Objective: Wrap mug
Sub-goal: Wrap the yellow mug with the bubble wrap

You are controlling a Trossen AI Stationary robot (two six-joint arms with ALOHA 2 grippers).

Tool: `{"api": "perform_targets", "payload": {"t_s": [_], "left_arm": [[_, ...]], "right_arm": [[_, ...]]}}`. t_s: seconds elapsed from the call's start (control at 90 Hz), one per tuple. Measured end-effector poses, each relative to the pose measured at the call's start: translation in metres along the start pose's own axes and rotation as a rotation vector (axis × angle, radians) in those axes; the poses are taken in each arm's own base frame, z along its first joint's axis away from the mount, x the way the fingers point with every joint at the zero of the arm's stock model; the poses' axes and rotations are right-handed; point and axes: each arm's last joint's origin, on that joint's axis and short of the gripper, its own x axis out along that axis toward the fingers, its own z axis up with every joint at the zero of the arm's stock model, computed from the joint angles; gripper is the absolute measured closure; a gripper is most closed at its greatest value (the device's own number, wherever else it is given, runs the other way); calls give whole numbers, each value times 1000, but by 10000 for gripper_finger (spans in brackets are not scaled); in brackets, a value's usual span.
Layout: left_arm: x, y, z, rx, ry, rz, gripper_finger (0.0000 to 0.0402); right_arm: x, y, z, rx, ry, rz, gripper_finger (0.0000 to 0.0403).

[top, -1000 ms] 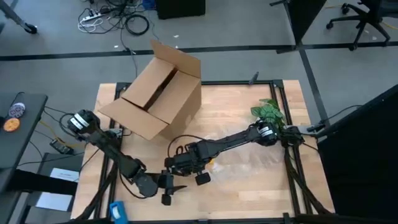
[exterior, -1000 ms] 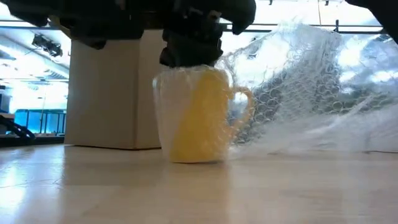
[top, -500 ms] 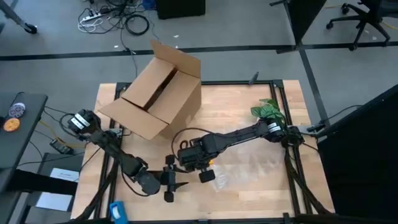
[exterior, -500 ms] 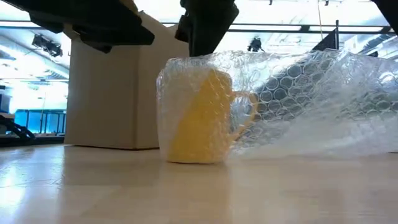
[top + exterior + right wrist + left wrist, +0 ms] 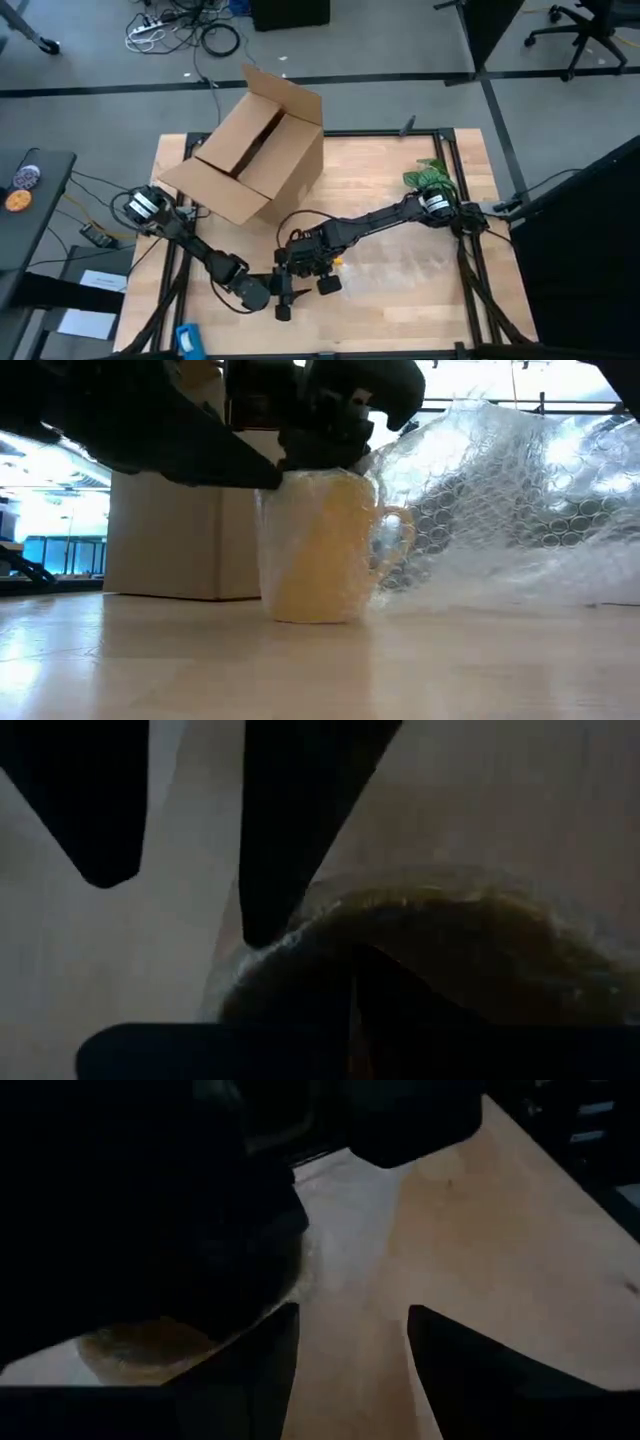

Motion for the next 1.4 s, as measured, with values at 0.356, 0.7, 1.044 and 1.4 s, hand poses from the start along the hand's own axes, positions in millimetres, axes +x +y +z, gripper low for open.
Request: {"api": "perform_targets", "payload": {"t_s": [0.356, 0.7, 1.044, 1.4], "left_arm": [[-1, -3, 8, 130, -34, 44, 224], [6, 3, 5, 249, -6, 97, 224], [4, -10, -9, 478, 6, 275, 224], [22, -15, -24, 578, -43, 299, 224]], "right_arm": [[0, 0, -1, -1, 10, 8, 403], [-2, 0, 0, -2, 5, 10, 403], [-5, 1, 3, 0, -35, 27, 403], [-21, -2, 1, 2, -53, 21, 403]]}}
